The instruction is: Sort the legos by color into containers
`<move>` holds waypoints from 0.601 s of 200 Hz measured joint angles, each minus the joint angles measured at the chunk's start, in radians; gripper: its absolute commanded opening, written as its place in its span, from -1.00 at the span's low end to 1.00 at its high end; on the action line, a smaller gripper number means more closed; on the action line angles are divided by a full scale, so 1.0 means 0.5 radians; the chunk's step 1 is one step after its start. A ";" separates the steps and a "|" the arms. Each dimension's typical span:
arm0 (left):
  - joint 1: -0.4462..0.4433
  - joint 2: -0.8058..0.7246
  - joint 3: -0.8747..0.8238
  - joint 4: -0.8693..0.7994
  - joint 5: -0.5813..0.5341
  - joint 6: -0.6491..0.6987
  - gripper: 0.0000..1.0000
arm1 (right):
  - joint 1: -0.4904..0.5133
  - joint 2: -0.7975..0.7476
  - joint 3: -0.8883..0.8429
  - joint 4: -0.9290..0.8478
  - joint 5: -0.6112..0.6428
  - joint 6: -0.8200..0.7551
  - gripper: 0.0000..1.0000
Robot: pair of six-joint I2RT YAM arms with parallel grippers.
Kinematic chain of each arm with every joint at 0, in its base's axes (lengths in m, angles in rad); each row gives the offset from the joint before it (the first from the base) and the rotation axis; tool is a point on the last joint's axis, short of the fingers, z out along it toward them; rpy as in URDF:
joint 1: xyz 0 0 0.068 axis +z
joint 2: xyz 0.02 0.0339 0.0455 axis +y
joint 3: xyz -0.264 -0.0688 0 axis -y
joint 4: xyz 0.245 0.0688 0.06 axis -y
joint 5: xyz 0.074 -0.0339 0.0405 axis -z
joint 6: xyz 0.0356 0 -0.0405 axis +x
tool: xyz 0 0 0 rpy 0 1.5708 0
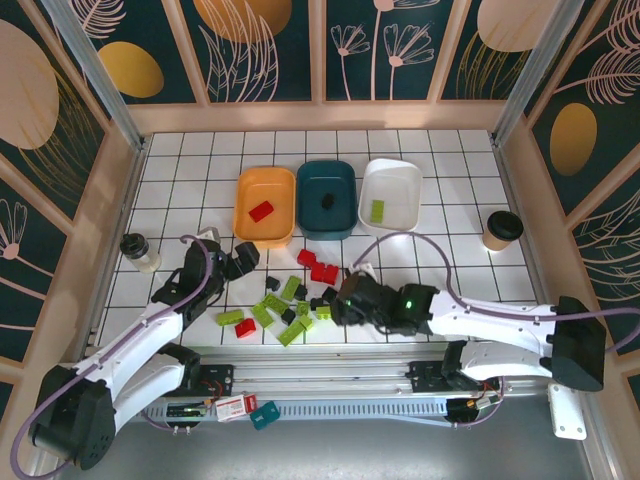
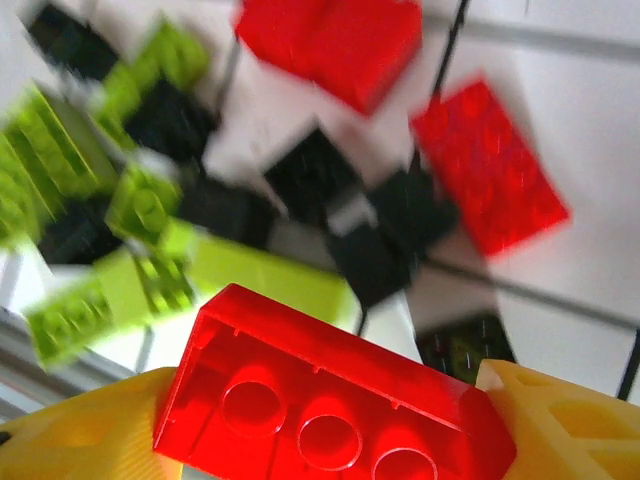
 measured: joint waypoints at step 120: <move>0.000 -0.172 0.076 -0.416 -0.200 -0.130 0.98 | -0.646 1.828 1.761 0.774 -0.590 -0.854 0.49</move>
